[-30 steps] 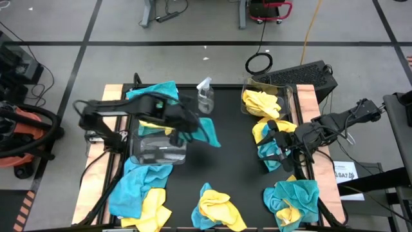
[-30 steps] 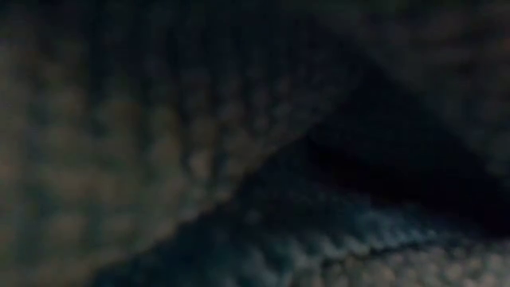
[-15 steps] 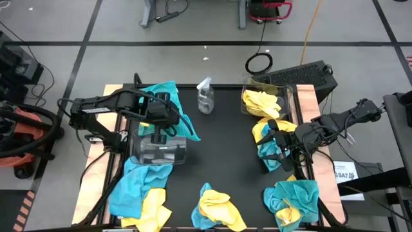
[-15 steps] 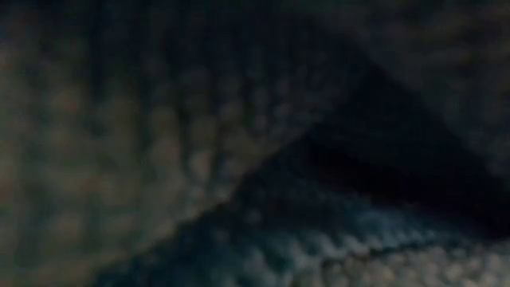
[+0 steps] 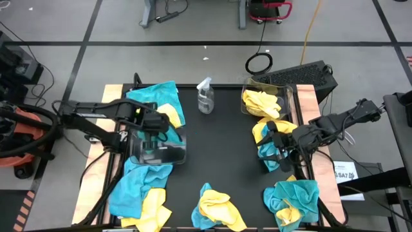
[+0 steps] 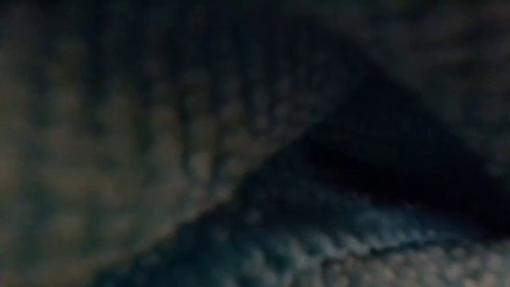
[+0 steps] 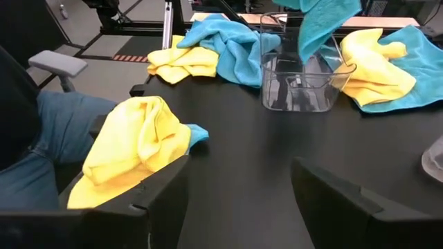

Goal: Sort microfiber towel by color & place in baskets
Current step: Put the blue towel into the bottom transparent bin

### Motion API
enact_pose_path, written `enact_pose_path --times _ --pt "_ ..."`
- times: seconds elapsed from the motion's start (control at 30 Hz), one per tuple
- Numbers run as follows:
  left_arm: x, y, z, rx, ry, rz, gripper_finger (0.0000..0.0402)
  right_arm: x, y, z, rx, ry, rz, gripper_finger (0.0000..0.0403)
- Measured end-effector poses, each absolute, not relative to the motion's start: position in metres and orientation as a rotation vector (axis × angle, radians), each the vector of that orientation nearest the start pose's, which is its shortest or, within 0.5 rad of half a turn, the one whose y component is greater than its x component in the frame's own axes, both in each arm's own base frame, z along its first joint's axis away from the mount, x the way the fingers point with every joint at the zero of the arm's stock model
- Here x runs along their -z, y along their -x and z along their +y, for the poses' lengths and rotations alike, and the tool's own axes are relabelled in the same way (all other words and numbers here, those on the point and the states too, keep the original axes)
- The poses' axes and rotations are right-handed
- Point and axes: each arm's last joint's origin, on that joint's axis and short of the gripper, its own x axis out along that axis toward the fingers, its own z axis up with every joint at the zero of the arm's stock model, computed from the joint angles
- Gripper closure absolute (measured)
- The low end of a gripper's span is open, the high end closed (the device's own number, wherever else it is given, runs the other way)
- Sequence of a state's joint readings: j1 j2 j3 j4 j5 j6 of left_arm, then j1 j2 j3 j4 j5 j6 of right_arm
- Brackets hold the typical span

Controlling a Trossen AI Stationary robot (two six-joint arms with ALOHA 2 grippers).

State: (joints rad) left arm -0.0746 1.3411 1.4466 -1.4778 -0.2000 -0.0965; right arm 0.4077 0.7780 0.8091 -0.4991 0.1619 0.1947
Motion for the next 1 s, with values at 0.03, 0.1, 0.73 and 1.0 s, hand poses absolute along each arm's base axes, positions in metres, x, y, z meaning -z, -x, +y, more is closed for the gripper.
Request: enact_pose_path --times 0.03,0.1,0.73,1.0 --pt "-0.348 -0.213 -0.011 -0.158 -0.09 1.347 0.0384 -0.312 -0.15 0.06 -0.196 -0.06 0.471 0.0163" --pt "-0.341 -0.208 -0.011 -0.147 -0.054 1.323 0.0384 -0.312 -0.15 0.06 -0.195 -0.062 0.473 0.0163" --pt "-0.261 -0.198 -0.021 -0.126 0.051 1.332 0.0386 -0.312 -0.15 0.06 -0.193 -0.059 0.465 0.0163" --pt "-0.223 -0.189 -0.01 -0.251 0.041 1.383 0.0386 -0.312 -0.15 0.059 -0.173 -0.058 0.462 0.0163"
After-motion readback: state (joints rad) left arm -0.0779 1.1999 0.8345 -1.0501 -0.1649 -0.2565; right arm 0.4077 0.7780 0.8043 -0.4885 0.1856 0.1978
